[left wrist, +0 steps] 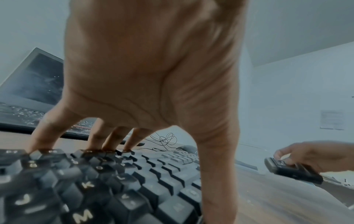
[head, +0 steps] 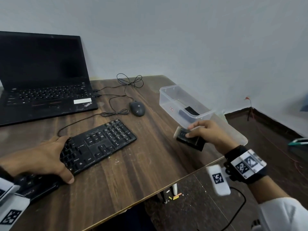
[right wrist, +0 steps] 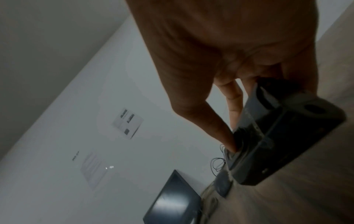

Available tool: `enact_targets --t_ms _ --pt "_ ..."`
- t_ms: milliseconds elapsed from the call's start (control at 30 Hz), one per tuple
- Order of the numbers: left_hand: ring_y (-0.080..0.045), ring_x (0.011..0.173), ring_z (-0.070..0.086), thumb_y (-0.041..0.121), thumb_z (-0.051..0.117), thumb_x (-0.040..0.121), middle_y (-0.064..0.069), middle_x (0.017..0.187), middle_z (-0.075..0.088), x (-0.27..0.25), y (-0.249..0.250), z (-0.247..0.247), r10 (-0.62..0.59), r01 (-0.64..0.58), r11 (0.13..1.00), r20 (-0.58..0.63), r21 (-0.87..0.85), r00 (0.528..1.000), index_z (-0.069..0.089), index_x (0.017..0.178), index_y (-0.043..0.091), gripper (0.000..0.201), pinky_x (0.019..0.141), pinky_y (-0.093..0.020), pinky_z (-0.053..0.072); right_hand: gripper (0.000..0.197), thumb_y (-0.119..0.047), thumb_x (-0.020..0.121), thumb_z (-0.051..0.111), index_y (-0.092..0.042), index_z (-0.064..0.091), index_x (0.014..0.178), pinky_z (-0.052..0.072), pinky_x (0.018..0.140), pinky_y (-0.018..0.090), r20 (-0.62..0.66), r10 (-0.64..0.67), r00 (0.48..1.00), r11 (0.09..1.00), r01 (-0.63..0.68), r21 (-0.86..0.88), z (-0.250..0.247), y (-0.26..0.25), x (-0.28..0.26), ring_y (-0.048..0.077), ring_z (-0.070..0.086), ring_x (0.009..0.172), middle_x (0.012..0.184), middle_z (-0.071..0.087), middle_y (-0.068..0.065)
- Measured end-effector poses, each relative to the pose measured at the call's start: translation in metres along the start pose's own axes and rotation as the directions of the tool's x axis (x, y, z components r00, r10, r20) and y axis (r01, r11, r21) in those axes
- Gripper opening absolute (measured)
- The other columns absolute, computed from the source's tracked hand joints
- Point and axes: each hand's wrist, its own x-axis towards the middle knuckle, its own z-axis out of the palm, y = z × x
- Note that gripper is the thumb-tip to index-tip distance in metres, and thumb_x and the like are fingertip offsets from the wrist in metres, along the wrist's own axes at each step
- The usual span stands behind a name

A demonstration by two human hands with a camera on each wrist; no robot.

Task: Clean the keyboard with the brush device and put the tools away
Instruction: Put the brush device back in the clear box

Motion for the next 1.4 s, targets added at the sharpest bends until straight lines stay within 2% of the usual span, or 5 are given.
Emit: enact_targets --t_ms 167,467,933,1133,1400 --pt "-0.011 0.107 0.055 0.083 0.079 -0.004 0.013 0.114 0.05 0.0 -0.004 0.001 0.022 -0.023 1.0 -0.024 -0.019 0.999 0.04 0.14 0.034 0.157 0.097 -0.037 0.052 0.017 -0.014 0.08 0.088 -0.02 0.075 0.089 0.055 0.09 0.038 0.002 -0.031 1.0 0.983 0.031 -0.183 0.009 0.027 0.004 0.022 0.074 0.092 0.089 0.081 0.0" --pt "-0.009 0.109 0.057 0.083 0.084 0.003 0.017 0.119 0.052 -0.003 -0.011 0.003 0.053 -0.056 0.997 -0.047 -0.057 0.997 0.038 0.139 0.041 0.15 0.097 -0.038 0.053 0.011 -0.004 0.091 0.07 -0.006 0.08 0.087 0.062 0.072 0.031 -0.023 -0.167 0.986 0.9 0.143 -0.411 -0.057 -0.065 0.054 0.016 0.072 0.068 0.078 0.081 0.009" --pt "-0.008 0.109 0.063 0.086 0.082 0.004 0.022 0.123 0.058 0.005 -0.03 0.014 0.081 -0.089 0.991 -0.087 -0.095 0.993 0.042 0.138 0.049 0.144 0.093 -0.04 0.055 0.063 -0.007 0.087 0.074 -0.021 0.055 0.146 0.057 0.087 0.036 0.391 0.216 0.895 0.058 0.388 -0.92 -0.001 -0.081 0.192 0.02 0.064 0.089 0.135 0.07 0.002" --pt "-0.012 0.115 0.06 0.088 0.08 0.002 0.019 0.129 0.054 -0.002 -0.02 0.011 0.067 -0.078 0.991 -0.099 -0.109 0.993 0.038 0.144 0.046 0.154 0.099 -0.042 0.052 0.048 -0.018 0.089 0.077 -0.011 0.06 0.134 0.054 0.078 0.034 0.307 0.206 0.929 -0.075 0.328 -0.942 0.005 -0.074 0.198 0.026 0.063 0.08 0.086 0.068 0.001" --pt "-0.012 0.125 0.052 0.093 0.075 0.006 0.02 0.137 0.045 -0.008 -0.018 0.011 0.06 -0.069 0.99 -0.08 -0.119 0.995 0.028 0.154 0.038 0.165 0.107 -0.042 0.046 0.015 -0.014 0.08 0.079 -0.013 0.065 0.076 0.047 0.067 0.029 0.296 0.066 0.953 0.127 0.286 -0.95 -0.027 -0.117 0.165 0.027 0.055 0.074 0.071 0.064 0.005"
